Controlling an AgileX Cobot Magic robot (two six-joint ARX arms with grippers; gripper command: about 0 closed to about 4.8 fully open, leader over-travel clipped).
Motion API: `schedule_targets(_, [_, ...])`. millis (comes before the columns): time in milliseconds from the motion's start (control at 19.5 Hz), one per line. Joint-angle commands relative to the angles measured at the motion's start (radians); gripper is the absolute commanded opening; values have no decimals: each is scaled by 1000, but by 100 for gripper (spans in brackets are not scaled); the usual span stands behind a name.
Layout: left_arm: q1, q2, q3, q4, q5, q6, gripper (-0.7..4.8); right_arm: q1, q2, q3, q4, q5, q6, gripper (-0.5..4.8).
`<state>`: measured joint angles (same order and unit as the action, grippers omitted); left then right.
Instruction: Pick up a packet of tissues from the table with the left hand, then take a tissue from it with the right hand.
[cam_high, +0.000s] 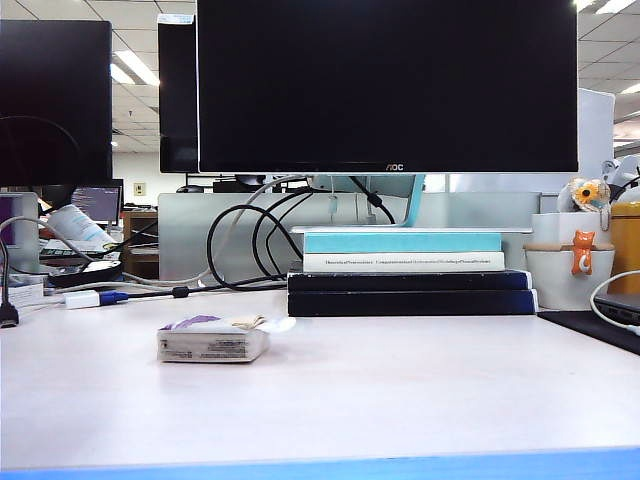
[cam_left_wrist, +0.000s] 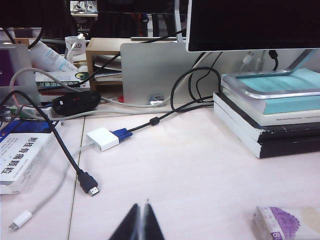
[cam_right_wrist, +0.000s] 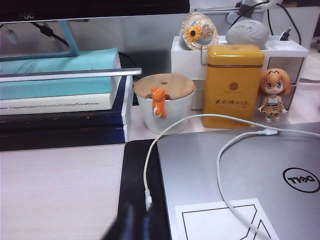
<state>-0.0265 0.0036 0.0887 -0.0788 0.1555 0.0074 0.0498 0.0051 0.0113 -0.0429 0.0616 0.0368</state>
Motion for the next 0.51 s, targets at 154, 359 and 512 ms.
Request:
schedule_targets(154, [0,-3,2,6,-2,12,-6,0,0,-7,-6,6,17,-6])
schedule_targets(359, [-1,14,6,188,2,-127,-6,0,2,-7,-14,60,51,-6])
schedule_targets(512, [0,118,50,178,4,-124,-6,1,3,2,-27,95,69,-6])
